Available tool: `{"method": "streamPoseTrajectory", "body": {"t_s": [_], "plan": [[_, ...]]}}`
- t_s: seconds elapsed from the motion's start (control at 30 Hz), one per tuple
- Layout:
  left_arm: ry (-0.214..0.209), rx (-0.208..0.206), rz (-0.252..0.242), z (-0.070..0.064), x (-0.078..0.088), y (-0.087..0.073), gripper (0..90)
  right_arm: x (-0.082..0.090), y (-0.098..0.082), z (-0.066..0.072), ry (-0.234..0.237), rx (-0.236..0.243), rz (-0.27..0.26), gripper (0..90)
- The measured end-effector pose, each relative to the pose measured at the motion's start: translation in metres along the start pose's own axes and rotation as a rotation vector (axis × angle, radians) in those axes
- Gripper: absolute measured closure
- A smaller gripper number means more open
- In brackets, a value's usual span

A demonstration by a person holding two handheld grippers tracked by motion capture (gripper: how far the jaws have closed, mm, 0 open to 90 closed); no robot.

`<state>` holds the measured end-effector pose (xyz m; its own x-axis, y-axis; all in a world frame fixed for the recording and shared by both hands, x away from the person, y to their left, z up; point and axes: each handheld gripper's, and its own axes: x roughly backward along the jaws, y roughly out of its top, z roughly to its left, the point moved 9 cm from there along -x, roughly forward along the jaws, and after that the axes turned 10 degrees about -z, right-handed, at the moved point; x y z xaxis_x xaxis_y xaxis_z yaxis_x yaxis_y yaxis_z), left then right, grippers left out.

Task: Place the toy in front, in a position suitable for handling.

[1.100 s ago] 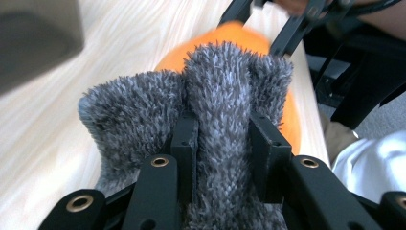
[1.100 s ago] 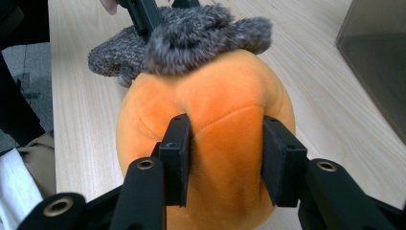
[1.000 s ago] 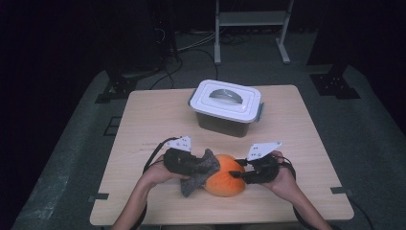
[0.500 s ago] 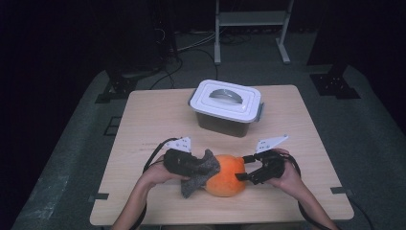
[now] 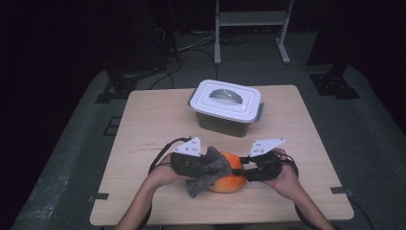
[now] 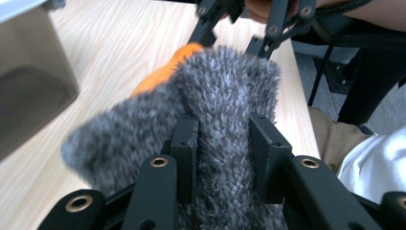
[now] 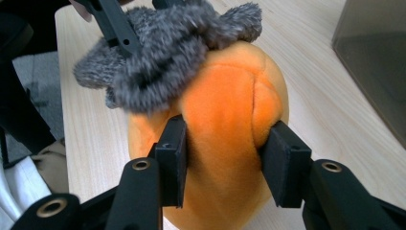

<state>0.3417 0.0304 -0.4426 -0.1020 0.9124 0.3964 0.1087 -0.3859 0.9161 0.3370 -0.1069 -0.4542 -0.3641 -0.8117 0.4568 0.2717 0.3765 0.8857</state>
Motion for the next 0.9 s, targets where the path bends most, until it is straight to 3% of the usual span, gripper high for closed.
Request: {"method": "streamPoseTrajectory", "body": {"t_s": [0.07,0.17,0.27,0.37,0.4,0.5,0.57,0.67,0.73,0.8,0.9], "plan": [[0.011,0.031,-0.001,0.008,0.004,-0.008,66.9,0.000,-0.001,-0.003,-0.001,-0.012,-0.004,50.5],[0.014,0.070,-0.013,0.015,0.008,-0.016,66.9,0.000,-0.002,-0.004,0.028,-0.010,-0.018,37.2],[0.036,0.090,-0.020,0.021,0.011,-0.018,66.7,-0.002,-0.010,-0.003,0.063,-0.006,0.021,28.1],[0.037,0.101,-0.033,0.021,0.010,-0.017,66.5,-0.007,-0.017,-0.001,0.059,0.021,0.035,25.5],[0.036,0.097,-0.033,0.021,0.010,-0.016,66.5,-0.008,-0.017,-0.001,0.047,0.035,0.034,26.2],[0.028,0.073,-0.044,0.016,0.011,-0.009,66.5,-0.009,-0.013,-0.001,0.011,0.049,0.034,40.8],[0.016,0.042,-0.058,0.009,0.009,0.001,66.4,-0.008,-0.009,0.000,0.008,0.032,0.035,48.1],[-0.013,-0.007,-0.063,-0.004,0.004,0.014,66.2,-0.009,-0.005,0.002,0.007,0.019,0.031,51.1],[-0.018,-0.044,-0.040,-0.011,-0.001,0.017,66.1,-0.010,-0.004,0.004,0.008,0.012,0.032,51.8],[-0.006,-0.065,-0.017,-0.011,-0.003,0.016,66.1,-0.010,-0.004,0.005,0.002,0.017,0.039,52.6],[0.034,-0.058,0.007,-0.001,0.001,0.008,67.1,-0.009,-0.005,0.003,0.002,-0.002,0.032,53.6]]}}
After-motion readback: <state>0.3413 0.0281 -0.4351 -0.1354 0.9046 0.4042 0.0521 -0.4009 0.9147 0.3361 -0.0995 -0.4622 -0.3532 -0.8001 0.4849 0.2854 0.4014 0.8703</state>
